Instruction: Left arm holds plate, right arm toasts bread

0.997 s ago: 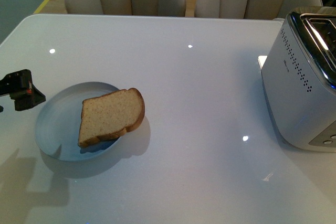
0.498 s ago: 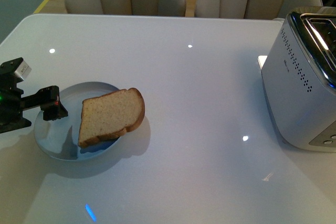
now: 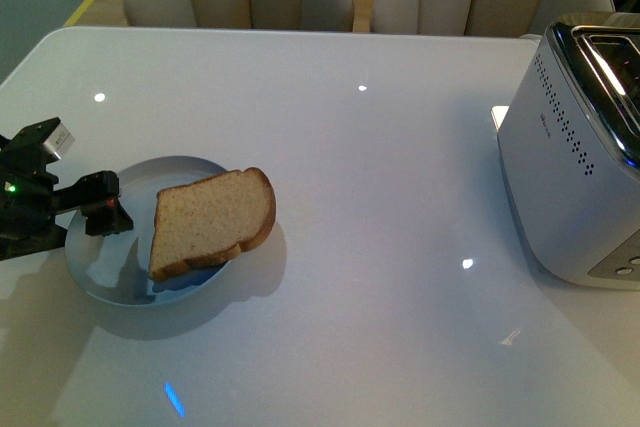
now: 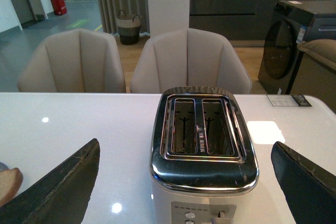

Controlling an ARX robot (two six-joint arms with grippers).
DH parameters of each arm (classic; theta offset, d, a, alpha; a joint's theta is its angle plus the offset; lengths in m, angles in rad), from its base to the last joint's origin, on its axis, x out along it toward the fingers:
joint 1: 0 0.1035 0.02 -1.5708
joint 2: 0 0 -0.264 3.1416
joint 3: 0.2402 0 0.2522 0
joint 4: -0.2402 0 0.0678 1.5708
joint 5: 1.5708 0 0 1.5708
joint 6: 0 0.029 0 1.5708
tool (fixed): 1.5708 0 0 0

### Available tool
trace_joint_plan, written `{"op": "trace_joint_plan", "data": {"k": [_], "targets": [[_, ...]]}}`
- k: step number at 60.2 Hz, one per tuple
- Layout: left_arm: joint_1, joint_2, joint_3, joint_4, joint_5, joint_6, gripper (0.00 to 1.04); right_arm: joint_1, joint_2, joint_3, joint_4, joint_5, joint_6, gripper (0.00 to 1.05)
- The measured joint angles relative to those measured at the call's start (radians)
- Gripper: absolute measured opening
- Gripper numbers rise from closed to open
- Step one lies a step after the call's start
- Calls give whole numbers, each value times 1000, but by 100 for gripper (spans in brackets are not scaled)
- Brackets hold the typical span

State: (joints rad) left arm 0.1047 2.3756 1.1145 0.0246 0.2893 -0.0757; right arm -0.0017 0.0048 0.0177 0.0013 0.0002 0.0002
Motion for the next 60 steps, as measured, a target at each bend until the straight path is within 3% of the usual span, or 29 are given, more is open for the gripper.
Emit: {"op": "trace_joint_plan", "data": {"k": [22, 44, 60], "targets": [[6, 14, 6, -18, 63, -35, 4, 0, 0, 0, 0, 0, 0, 96], [13, -26, -76, 65, 151, -140, 3, 0, 0, 0, 0, 0, 0, 96], [-8, -237, -206, 92, 186, -231, 3, 0, 0, 0, 0, 0, 0, 96]]}}
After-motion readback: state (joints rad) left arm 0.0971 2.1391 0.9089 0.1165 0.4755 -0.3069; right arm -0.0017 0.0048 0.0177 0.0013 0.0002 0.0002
